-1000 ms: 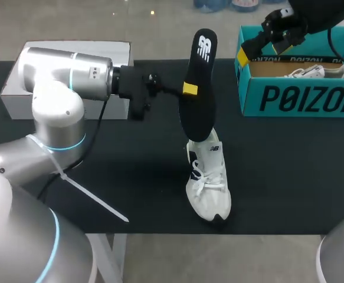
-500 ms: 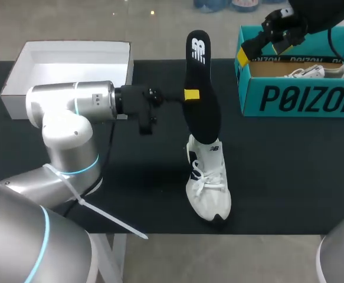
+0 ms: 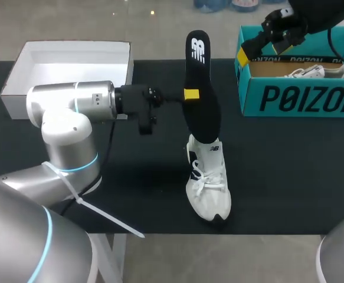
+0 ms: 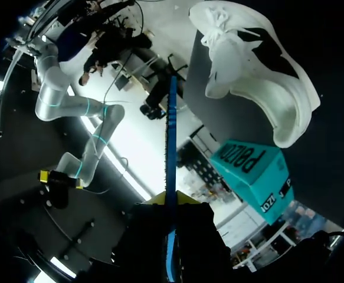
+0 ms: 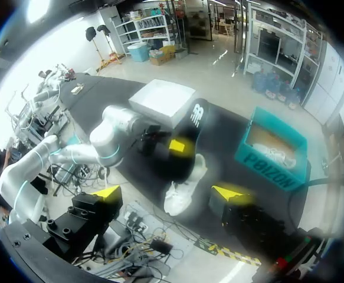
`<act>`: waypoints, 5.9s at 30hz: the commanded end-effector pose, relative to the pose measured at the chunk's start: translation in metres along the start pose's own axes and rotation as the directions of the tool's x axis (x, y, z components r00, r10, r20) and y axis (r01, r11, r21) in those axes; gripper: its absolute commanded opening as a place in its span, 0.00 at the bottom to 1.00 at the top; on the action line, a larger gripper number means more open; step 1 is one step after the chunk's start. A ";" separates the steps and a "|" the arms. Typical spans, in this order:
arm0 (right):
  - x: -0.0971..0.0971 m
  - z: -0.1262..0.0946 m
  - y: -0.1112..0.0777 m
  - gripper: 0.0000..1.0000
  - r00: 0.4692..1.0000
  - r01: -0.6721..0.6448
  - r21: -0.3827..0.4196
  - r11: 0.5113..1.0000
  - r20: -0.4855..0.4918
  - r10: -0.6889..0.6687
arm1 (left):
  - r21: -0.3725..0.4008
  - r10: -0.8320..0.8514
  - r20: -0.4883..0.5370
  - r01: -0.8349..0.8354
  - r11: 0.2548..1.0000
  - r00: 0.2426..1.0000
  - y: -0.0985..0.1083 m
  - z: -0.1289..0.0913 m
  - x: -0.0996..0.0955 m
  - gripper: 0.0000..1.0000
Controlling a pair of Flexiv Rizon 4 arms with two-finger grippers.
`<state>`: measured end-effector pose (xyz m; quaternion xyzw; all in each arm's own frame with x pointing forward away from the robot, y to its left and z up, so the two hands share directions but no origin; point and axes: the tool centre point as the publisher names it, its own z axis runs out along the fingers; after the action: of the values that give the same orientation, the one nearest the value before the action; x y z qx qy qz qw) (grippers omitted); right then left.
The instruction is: Take the shoe out of the shoebox, open the shoe tongue, remove and reinsert the insole, then place the shoe into the shoebox
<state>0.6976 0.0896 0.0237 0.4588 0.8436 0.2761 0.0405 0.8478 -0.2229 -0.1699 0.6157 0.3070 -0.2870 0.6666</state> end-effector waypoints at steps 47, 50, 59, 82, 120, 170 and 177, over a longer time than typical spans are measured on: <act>-0.054 0.104 -0.031 1.00 0.729 -0.219 -0.195 0.956 -0.684 0.027 | -0.002 0.002 -0.001 -0.002 1.000 1.000 -0.001 0.001 0.000 0.00; -0.054 0.116 -0.026 1.00 0.727 -0.209 -0.187 0.960 -0.686 0.024 | -0.002 0.002 -0.001 -0.002 1.000 1.000 -0.001 0.001 0.000 0.00; -0.076 0.140 -0.007 1.00 0.729 -0.196 -0.189 0.962 -0.684 0.014 | -0.002 0.002 -0.001 -0.002 1.000 1.000 -0.001 0.001 0.000 0.00; -0.069 0.207 0.020 1.00 0.677 -0.102 -0.165 0.981 -0.734 -0.053 | -0.002 0.002 -0.001 -0.002 1.000 1.000 -0.001 0.001 0.000 0.00; -0.056 0.236 0.017 0.33 0.642 -0.106 -0.144 0.984 -0.765 -0.042 | -0.002 0.002 -0.001 -0.002 1.000 1.000 -0.001 0.001 0.000 0.00; -0.059 0.224 0.017 0.00 0.674 -0.126 -0.163 0.979 -0.738 -0.037 | 0.027 -0.443 -0.252 0.464 0.885 0.860 -0.016 -0.106 -0.048 1.00; -0.058 0.223 0.017 0.00 0.695 -0.154 -0.131 0.979 -0.719 0.014 | 0.027 -0.443 -0.252 0.464 0.885 0.860 -0.016 -0.106 -0.048 1.00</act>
<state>0.8190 0.1435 -0.1700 0.3445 0.7418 0.5105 -0.2656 0.8017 -0.1212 -0.1516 0.5827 0.5063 -0.3753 0.5131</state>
